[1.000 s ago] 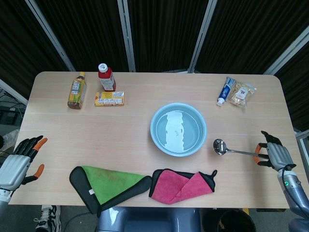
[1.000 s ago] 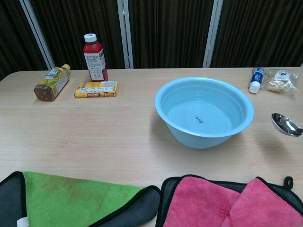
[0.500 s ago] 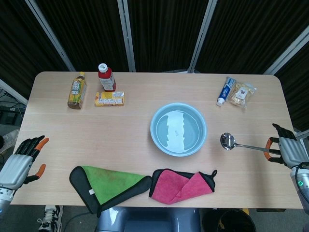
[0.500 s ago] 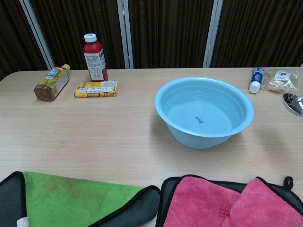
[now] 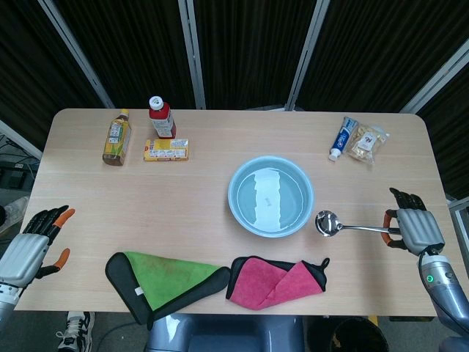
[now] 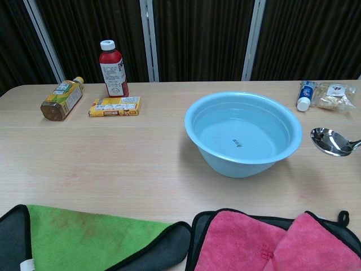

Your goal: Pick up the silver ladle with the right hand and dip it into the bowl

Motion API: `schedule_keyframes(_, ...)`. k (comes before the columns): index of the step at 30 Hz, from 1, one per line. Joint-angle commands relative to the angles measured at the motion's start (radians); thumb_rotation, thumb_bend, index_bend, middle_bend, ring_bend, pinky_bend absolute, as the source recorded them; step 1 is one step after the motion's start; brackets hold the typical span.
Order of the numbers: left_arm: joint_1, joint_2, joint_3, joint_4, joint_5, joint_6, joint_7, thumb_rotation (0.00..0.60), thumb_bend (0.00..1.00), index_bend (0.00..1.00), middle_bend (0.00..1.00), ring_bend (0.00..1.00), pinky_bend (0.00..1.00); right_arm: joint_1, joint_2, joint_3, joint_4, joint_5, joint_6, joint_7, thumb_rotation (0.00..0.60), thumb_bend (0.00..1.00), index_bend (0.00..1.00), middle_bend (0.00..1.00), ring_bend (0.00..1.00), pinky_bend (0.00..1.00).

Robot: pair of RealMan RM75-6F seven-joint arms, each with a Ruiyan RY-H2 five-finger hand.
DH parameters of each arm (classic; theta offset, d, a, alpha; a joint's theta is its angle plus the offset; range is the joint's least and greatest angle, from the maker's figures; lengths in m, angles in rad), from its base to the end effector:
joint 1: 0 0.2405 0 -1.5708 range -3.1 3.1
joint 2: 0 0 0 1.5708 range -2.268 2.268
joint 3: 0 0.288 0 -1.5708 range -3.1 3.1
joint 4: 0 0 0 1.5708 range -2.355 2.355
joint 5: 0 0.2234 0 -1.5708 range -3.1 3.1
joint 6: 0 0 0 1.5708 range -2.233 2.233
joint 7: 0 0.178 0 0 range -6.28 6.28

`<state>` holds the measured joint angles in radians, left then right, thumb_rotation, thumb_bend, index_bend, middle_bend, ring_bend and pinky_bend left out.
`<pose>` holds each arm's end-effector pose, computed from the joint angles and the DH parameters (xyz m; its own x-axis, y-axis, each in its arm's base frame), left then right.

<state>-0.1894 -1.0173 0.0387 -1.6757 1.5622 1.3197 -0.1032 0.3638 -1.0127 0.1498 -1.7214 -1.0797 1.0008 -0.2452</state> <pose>-0.3288 0.2280 0.1459 0.3653 0.2178 0.9050 0.9297 -0.1355 -0.3426 -0.3319 -0.3183 0.1476 0.4725 -0.3015 0.8282 -0.8607 0.0444 0.5072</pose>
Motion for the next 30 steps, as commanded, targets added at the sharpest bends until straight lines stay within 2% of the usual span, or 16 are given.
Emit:
schedule_keyframes(1,0.001,0.008,-0.002,0.003,-0.002,0.003,-0.016,0.600,0.48,0.00,0.00,0.00,0.00,0.033,0.000,0.004,-0.064,0.059,0.020,-0.087,0.600,0.37,0.65,0.01,0.00,0.00)
schedule_keyframes(6,0.004,0.022,-0.001,0.009,0.003,0.012,-0.048,0.600,0.48,0.00,0.00,0.00,0.00,0.079,-0.013,0.004,-0.131,0.131,0.039,-0.210,0.600,0.37,0.65,0.01,0.00,0.00)
schedule_keyframes(18,0.005,0.030,-0.006,0.015,-0.007,0.013,-0.070,0.600,0.48,0.00,0.00,0.00,0.00,0.160,-0.029,0.009,-0.205,0.246,0.068,-0.335,0.600,0.37,0.65,0.01,0.00,0.00)
schedule_keyframes(30,0.004,0.028,-0.014,0.020,-0.024,0.011,-0.073,0.600,0.48,0.00,0.00,0.00,0.00,0.299,-0.120,0.016,-0.168,0.381,0.054,-0.481,0.600,0.37,0.65,0.01,0.00,0.00)
